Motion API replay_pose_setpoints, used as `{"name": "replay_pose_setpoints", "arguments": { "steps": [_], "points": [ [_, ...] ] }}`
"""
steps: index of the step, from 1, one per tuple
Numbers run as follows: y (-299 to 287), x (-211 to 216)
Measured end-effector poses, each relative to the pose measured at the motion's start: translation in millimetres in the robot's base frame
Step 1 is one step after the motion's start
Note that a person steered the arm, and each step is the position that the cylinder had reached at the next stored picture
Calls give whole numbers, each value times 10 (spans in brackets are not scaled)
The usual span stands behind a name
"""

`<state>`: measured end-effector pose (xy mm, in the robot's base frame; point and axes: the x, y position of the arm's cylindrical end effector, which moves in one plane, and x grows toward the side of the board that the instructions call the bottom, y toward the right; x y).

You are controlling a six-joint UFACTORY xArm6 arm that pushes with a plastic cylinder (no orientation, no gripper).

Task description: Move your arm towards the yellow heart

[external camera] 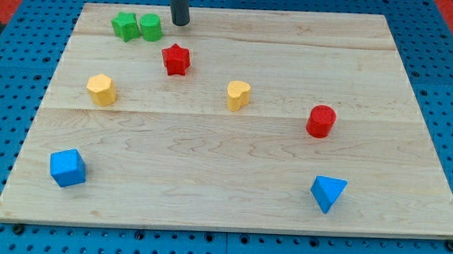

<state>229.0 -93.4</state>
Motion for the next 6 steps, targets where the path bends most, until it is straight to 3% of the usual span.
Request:
{"name": "replay_pose_setpoints", "arguments": {
  "steps": [5, 6],
  "points": [
    [7, 12],
    [398, 18]
  ]
}}
